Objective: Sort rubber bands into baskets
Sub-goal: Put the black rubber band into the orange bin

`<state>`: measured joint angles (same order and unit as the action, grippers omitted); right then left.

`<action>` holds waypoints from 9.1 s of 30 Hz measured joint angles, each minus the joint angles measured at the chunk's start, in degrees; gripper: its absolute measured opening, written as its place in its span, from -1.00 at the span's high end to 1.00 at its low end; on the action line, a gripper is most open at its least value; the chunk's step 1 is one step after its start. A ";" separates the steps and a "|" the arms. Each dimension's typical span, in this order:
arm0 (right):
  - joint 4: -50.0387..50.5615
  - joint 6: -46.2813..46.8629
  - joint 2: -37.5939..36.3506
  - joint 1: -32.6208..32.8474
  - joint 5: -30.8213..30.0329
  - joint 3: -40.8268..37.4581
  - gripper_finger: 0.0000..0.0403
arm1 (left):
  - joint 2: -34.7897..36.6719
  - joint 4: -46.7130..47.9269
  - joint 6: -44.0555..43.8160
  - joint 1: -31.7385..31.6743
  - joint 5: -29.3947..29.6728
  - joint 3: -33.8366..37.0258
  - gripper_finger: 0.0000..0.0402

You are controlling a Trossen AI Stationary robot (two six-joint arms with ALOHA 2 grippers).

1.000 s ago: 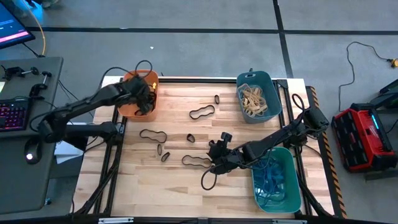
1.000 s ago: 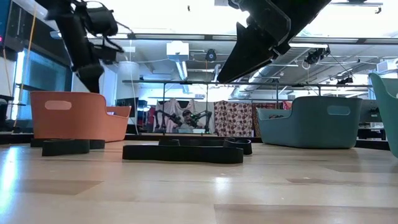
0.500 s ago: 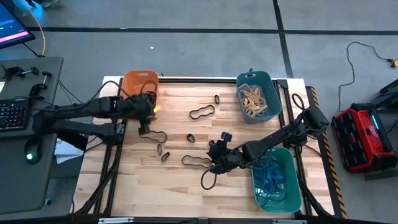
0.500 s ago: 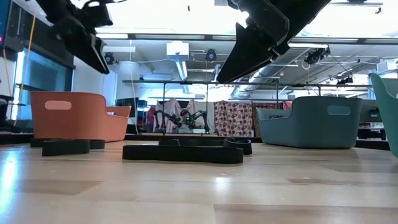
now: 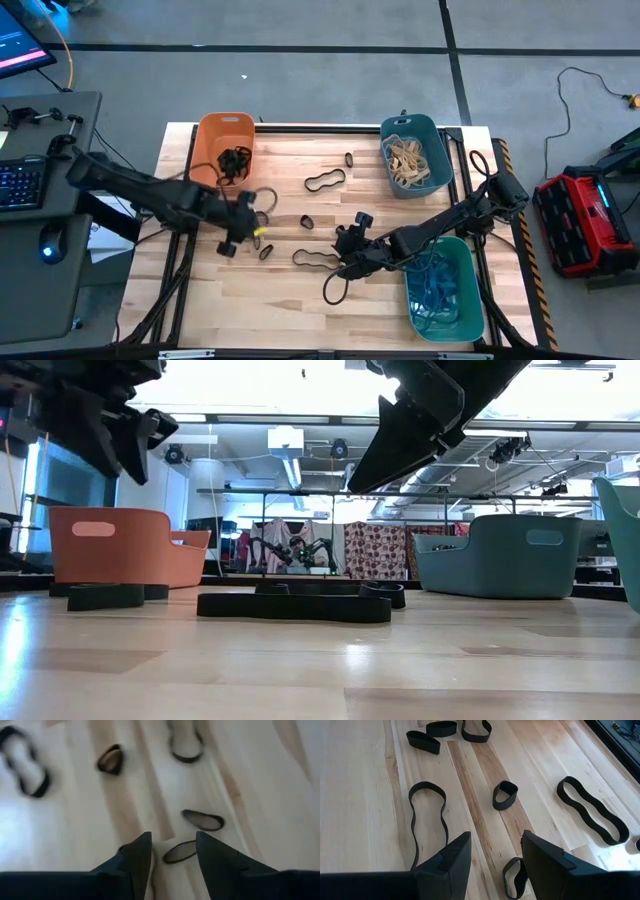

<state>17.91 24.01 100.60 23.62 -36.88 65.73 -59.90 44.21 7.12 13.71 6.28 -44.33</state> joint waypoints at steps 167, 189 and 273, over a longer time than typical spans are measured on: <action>-28.87 -6.24 18.81 -16.01 16.27 0.00 0.37 | 20.07 -36.03 0.96 -28.08 -12.39 13.81 0.31; -29.95 -12.18 13.34 -13.12 11.54 0.13 0.98 | 17.46 -57.45 -2.45 -13.19 -9.71 26.14 0.31; -27.25 -21.91 12.13 -5.61 -8.23 6.34 0.01 | 1.28 -32.02 -6.09 -15.17 11.51 7.04 1.00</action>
<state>-9.33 2.10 112.73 18.00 -45.11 72.07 -58.62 12.20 1.03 -1.46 17.79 -37.29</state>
